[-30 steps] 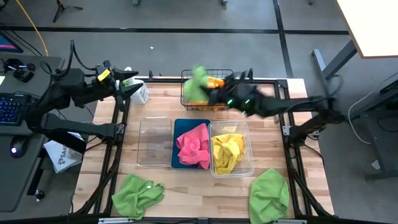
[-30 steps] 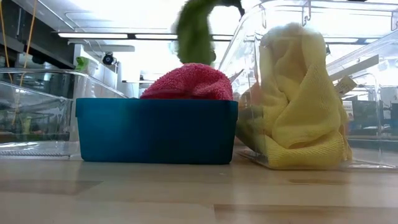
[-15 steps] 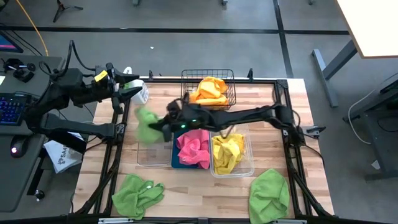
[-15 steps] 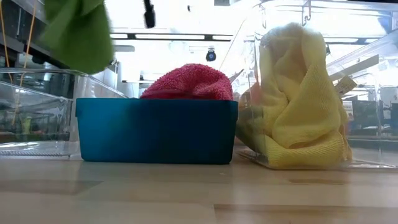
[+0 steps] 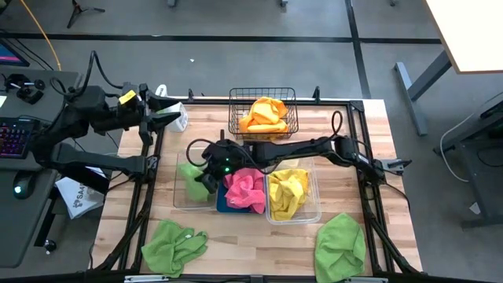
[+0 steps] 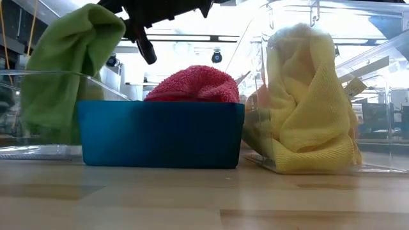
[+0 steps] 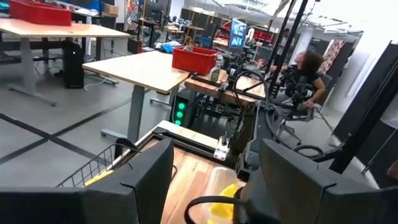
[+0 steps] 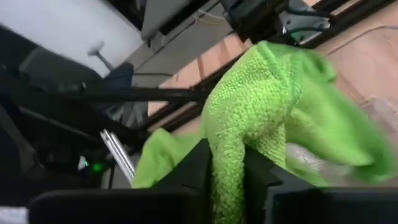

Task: Sort microfiber towel by color & place in baskets
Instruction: Put the right green microfiber cloth into the left transparent bin, then put the left green microfiber cloth into the left transparent bin

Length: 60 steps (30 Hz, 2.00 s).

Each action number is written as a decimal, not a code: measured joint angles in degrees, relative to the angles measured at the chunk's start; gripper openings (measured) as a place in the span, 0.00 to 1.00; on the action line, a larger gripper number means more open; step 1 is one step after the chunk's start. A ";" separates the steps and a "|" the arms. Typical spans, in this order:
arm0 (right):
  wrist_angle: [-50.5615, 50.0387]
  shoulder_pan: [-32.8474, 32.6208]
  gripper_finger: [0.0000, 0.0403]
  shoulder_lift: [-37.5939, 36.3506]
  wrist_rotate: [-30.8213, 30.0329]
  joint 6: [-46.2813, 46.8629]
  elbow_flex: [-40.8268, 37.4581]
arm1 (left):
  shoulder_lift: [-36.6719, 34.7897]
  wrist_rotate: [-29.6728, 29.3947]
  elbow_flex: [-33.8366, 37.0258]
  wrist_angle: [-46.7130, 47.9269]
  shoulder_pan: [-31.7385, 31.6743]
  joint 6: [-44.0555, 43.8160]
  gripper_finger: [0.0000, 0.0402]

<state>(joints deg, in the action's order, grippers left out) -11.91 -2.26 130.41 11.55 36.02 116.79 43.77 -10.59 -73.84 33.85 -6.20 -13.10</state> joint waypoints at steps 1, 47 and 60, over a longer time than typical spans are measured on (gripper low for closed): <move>-0.17 0.07 0.18 0.00 -0.03 -0.84 0.00 | 0.26 0.00 0.00 -0.17 0.00 -0.22 0.56; -20.57 -8.12 0.65 -55.15 -16.45 2.57 -57.09 | 34.13 3.68 0.02 11.11 57.29 -48.51 0.56; -12.45 -17.05 0.65 -63.04 -35.38 1.30 -55.68 | 55.91 8.68 0.07 16.96 65.68 -51.13 0.56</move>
<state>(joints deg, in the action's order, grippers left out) -24.36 -19.31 67.37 -23.83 37.32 61.11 99.68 -1.91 -73.78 50.82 59.48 -64.23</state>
